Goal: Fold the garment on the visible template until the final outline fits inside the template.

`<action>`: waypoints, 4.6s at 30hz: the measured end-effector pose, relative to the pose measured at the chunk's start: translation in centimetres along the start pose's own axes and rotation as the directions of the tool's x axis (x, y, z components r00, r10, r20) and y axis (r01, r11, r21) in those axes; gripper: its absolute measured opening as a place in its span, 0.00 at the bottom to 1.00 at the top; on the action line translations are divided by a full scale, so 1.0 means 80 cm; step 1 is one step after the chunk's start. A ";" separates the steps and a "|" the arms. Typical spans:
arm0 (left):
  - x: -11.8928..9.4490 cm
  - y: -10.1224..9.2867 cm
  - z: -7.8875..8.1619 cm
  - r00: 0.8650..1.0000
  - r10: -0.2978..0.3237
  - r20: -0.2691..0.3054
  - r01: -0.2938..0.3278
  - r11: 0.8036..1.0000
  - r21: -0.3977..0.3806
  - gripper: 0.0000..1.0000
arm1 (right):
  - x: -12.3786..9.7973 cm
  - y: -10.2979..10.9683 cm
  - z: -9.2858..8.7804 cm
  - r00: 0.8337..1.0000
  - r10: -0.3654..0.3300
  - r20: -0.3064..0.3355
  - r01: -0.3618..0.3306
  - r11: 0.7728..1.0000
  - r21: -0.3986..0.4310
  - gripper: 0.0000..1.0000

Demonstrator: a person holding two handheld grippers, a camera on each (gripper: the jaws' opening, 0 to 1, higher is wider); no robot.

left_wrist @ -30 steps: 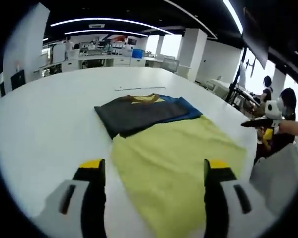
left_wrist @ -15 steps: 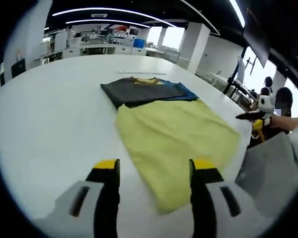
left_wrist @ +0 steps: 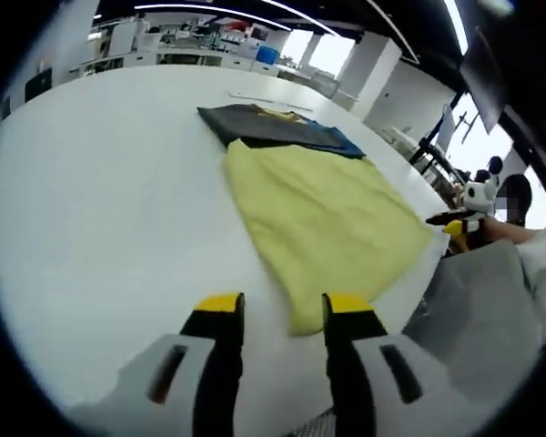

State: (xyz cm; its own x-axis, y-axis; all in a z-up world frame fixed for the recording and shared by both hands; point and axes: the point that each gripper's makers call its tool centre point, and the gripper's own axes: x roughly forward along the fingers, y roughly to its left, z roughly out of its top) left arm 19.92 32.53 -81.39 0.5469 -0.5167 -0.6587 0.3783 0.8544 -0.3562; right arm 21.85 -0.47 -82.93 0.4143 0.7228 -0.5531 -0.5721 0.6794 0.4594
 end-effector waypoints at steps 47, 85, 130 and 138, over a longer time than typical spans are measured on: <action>-0.072 -0.059 -0.040 0.975 -0.143 -0.170 0.087 0.950 -0.300 0.00 | -0.083 0.059 -0.008 0.988 0.140 0.058 -0.151 0.951 0.271 0.00; 0.025 0.042 0.247 0.954 -0.049 0.295 0.131 0.955 -0.265 0.00 | 0.012 -0.068 0.284 0.942 0.050 0.333 -0.122 0.973 0.197 0.00; 0.147 0.142 0.216 0.964 0.116 0.238 -0.041 0.953 -0.301 0.01 | 0.128 -0.165 0.256 0.978 -0.078 0.193 0.013 0.948 0.317 0.00; 0.138 0.117 0.220 0.968 0.026 0.248 0.030 0.975 -0.220 0.13 | 0.122 -0.154 0.253 0.984 -0.048 0.171 0.010 0.977 0.213 0.14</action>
State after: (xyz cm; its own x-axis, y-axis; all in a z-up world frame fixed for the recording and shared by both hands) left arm 42.61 33.84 -80.33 0.7246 -0.4919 -0.4827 0.2214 0.8294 -0.5129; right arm 47.29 0.80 -79.92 0.5562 0.7005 -0.4471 -0.4037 0.6980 0.5915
